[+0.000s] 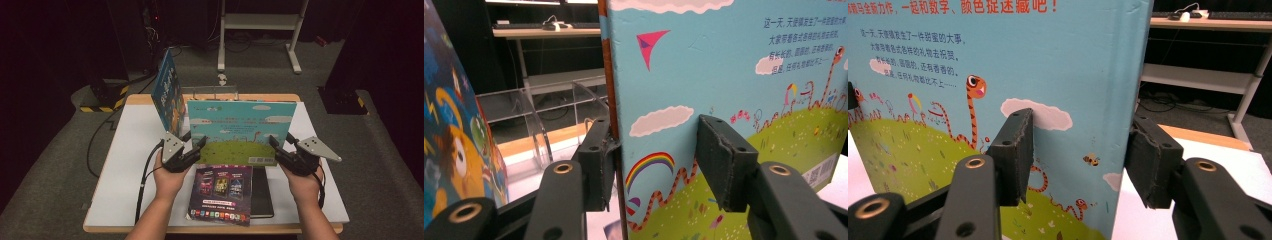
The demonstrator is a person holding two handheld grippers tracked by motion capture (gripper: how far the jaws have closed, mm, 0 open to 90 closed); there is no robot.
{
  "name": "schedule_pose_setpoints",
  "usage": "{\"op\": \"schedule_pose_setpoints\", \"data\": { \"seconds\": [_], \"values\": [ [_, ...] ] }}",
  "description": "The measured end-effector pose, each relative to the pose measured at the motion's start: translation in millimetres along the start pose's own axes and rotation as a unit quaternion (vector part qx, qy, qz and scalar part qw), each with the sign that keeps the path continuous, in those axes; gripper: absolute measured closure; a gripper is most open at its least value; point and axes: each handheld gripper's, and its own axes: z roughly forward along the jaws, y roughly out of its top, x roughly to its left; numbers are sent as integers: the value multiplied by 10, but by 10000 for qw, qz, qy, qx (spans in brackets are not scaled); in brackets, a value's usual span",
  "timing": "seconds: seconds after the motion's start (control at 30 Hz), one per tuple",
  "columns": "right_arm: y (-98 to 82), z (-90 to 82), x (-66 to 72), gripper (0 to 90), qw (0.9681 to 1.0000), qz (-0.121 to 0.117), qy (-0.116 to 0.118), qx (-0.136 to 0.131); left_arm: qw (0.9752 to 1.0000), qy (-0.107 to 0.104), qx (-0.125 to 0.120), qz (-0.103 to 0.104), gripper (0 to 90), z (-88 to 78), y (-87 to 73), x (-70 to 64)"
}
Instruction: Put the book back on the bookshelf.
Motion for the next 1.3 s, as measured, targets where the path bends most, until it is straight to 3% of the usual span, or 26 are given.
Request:
{"op": "schedule_pose_setpoints", "data": {
  "seconds": [0.1, 0.33, 0.47, 0.67, 0.87, 1.0, 1.17, 1.3],
  "values": [
    [13, 29, -34, 476, 10000, 10, -27, -37, 10000, -21, 2, 62, 511, 55, 5, 16],
    [-76, 109, -56, 470, 10000, -71, -47, 37, 10000, 30, 29, -55, 509, 66, -116, 66],
    [-117, 66, -26, 466, 9999, -128, -45, -86, 10000, -16, -2, 70, 504, 10, -146, 52],
    [-170, -36, 19, 464, 9996, -158, -10, -215, 9999, -82, -42, 100, 484, -53, -167, 34],
    [-232, -155, 13, 423, 9991, -205, 269, -238, 9998, -134, -142, 47, 478, -165, -199, 14],
    [-239, -179, -35, 360, 9989, -99, 388, -225, 9998, -129, -169, 37, 452, -222, -208, 12],
    [-181, -179, -63, 310, 9975, -83, 652, -264, 9997, -100, -239, 14, 448, -222, -191, -4],
    [-113, -136, -50, 295, 9965, -205, 765, -269, 9996, -49, -286, -38, 445, -203, -171, 2]
  ]
}}
